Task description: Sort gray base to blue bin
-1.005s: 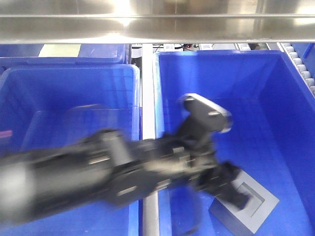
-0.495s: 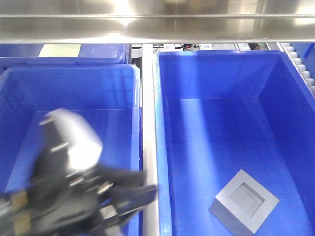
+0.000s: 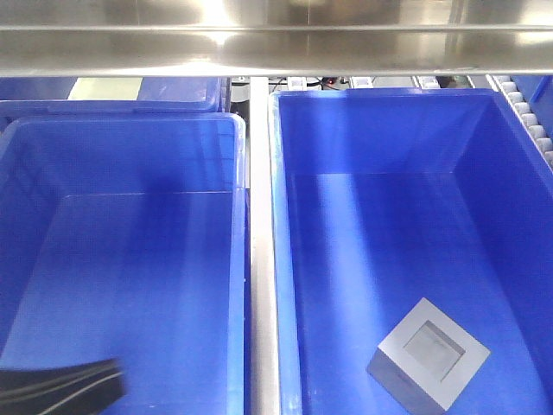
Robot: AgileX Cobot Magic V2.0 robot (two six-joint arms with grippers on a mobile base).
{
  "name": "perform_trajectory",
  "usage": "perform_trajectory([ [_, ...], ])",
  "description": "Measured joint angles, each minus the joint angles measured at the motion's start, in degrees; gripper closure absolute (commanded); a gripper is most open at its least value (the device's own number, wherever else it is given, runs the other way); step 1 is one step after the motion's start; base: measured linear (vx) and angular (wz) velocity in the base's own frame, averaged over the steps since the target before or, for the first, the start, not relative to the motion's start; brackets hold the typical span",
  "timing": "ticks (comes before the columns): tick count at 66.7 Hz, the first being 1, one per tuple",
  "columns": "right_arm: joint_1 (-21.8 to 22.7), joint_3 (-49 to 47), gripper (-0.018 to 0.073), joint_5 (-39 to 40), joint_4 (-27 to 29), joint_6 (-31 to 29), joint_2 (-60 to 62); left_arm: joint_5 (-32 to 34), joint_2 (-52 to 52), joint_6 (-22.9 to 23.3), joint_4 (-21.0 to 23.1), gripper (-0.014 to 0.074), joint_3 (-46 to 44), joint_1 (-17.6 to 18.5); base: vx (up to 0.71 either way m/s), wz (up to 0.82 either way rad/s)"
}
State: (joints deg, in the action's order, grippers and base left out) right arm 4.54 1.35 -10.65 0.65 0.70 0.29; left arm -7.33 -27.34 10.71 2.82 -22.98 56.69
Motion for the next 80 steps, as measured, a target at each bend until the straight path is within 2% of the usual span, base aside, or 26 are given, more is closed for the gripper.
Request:
perform_trajectory([
  [14,0.0,0.0,0.0564,0.0,0.0,0.0,0.0,-0.2,4.0,0.0,0.0,0.0604,1.1,0.0,0.00,0.00],
  [64,0.0,0.0,0.0564,0.0,0.0,0.0,0.0,-0.2,4.1,-0.2,0.0,0.0604,1.1,0.0,0.00,0.00],
  [71,0.0,0.0,0.0564,0.0,0.0,0.0,0.0,-0.2,4.1,-3.1,0.7,0.0604,1.1,0.0,0.00,0.00],
  [80,0.0,0.0,0.0564,0.0,0.0,0.0,0.0,-0.2,4.1,-9.5,5.6,0.0604,1.1,0.0,0.00,0.00],
])
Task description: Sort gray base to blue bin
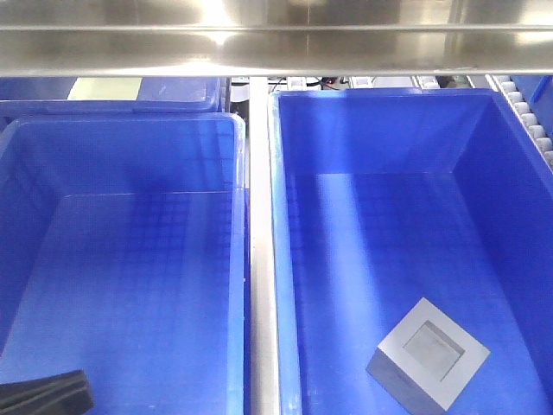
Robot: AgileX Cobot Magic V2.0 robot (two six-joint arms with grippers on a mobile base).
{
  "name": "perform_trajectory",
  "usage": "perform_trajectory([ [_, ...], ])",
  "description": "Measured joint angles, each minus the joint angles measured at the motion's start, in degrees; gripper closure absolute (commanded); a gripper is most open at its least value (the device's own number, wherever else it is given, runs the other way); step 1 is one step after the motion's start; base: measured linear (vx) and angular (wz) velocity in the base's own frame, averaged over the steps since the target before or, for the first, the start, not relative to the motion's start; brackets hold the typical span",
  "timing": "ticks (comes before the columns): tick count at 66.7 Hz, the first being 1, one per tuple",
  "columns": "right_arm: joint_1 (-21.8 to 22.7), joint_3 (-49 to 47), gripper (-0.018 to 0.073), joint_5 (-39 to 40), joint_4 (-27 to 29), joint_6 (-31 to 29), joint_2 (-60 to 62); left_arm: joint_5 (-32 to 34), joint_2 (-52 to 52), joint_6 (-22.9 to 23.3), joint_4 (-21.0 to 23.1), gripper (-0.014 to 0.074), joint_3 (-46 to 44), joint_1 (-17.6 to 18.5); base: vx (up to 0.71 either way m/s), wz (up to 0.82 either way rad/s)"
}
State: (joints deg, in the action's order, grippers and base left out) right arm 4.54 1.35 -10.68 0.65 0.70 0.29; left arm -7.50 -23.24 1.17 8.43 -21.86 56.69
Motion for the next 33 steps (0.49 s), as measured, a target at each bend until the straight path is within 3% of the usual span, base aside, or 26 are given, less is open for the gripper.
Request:
perform_trajectory([
  [11,0.0,0.0,0.0564,0.0,0.0,0.0,0.0,0.0,0.0,-3.4,2.2,0.0604,0.0,0.0,0.00,0.00],
  [24,0.0,0.0,0.0564,-0.1,0.0,0.0,0.0,0.0,0.0,-3.6,0.5,0.0604,0.0,-0.4,0.00,0.00],
  [33,0.0,0.0,0.0564,-0.1,0.0,0.0,0.0,0.0,0.0,-3.6,-1.6,0.0604,0.0,-5.6,0.00,0.00],
])
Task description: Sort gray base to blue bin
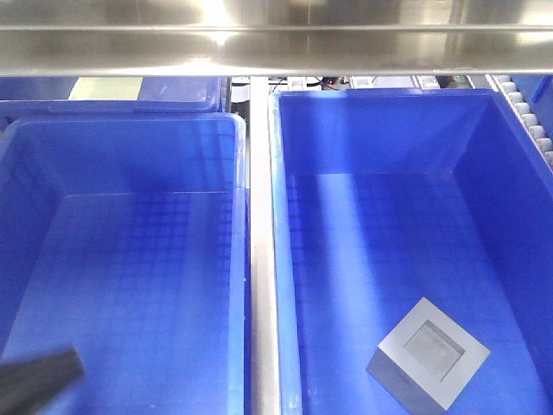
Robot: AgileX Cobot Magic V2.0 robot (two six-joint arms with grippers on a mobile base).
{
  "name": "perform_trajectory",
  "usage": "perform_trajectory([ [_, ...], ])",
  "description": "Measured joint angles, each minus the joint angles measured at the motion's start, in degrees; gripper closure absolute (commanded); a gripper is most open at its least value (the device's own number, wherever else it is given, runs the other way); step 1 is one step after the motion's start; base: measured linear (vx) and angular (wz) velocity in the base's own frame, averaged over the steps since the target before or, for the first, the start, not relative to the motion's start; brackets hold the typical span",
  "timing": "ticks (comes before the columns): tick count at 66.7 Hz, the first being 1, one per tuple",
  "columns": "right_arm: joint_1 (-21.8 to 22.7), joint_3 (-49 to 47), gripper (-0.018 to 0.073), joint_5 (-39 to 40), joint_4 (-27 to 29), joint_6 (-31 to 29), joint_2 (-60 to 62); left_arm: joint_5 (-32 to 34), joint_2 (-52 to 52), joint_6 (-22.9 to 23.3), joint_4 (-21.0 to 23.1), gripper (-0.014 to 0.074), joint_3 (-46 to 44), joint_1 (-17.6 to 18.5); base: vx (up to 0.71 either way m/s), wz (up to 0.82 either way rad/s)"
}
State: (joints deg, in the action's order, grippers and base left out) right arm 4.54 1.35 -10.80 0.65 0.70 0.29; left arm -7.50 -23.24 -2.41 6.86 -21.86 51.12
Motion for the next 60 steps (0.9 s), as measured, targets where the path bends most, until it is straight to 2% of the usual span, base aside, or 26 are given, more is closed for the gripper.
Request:
perform_trajectory([
  [6,0.0,0.0,0.0564,0.0,0.0,0.0,0.0,0.0,0.2,0.0,-0.8,0.0604,0.0,-5.5,0.00,0.00],
  [13,0.0,0.0,0.0564,0.0,0.0,0.0,0.0,0.2,2.9,0.0,-1.8,0.0604,1.2,-13.6,0.00,0.00],
  [31,0.0,0.0,0.0564,0.0,0.0,0.0,0.0,0.1,21.0,0.0,-2.1,0.0604,8.3,-36.3,0.00,0.00],
  [39,0.0,0.0,0.0564,-0.1,0.0,0.0,0.0,0.1,23.9,0.0,-2.4,0.0604,10.3,-44.5,0.00,0.00],
  [43,0.0,0.0,0.0564,0.0,0.0,0.0,0.0,-0.1,24.0,0.0,-2.6,0.0604,10.8,-47.5,0.00,0.00],
  [49,0.0,0.0,0.0564,0.0,0.0,0.0,0.0,-0.2,24.0,0.0,-3.6,0.0604,11.6,-50.0,0.00,0.00],
  [60,0.0,0.0,0.0564,0.0,0.0,0.0,0.0,0.7,24.0,0.0,-6.9,0.0604,15.0,-50.7,0.00,0.00],
])
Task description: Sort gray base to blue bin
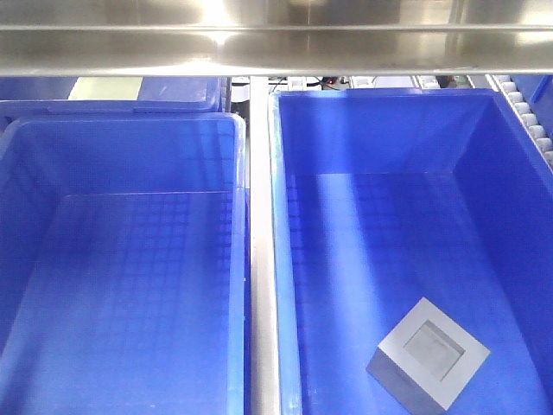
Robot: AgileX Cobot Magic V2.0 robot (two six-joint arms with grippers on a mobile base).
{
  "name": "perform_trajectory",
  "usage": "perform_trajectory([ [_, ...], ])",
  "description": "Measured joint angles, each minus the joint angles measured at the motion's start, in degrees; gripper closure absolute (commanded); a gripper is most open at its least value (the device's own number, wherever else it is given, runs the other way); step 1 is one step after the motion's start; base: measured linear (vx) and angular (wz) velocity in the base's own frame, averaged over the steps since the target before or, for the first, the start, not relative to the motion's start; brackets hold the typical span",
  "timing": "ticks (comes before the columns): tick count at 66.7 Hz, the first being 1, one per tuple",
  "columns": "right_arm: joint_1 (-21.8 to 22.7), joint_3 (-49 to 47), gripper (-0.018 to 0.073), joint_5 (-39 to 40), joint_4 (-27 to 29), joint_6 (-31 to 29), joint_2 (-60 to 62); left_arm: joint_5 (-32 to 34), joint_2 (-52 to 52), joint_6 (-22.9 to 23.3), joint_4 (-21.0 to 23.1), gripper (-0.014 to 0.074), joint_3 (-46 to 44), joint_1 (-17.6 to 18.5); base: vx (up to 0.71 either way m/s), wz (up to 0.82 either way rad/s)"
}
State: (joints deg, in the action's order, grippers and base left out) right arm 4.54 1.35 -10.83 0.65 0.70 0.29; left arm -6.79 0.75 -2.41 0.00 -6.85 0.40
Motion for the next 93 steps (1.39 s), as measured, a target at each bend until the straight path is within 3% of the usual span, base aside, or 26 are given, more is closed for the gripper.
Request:
perform_trajectory([
  [18,0.0,0.0,0.0564,0.0,0.0,0.0,0.0,-0.3,0.0,0.0,-0.9,0.0604,8.1,0.0,0.00,0.00],
  [93,0.0,0.0,0.0564,0.0,0.0,0.0,0.0,-1.2,0.0,0.0,-1.0,0.0604,8.3,0.0,0.00,0.00],
])
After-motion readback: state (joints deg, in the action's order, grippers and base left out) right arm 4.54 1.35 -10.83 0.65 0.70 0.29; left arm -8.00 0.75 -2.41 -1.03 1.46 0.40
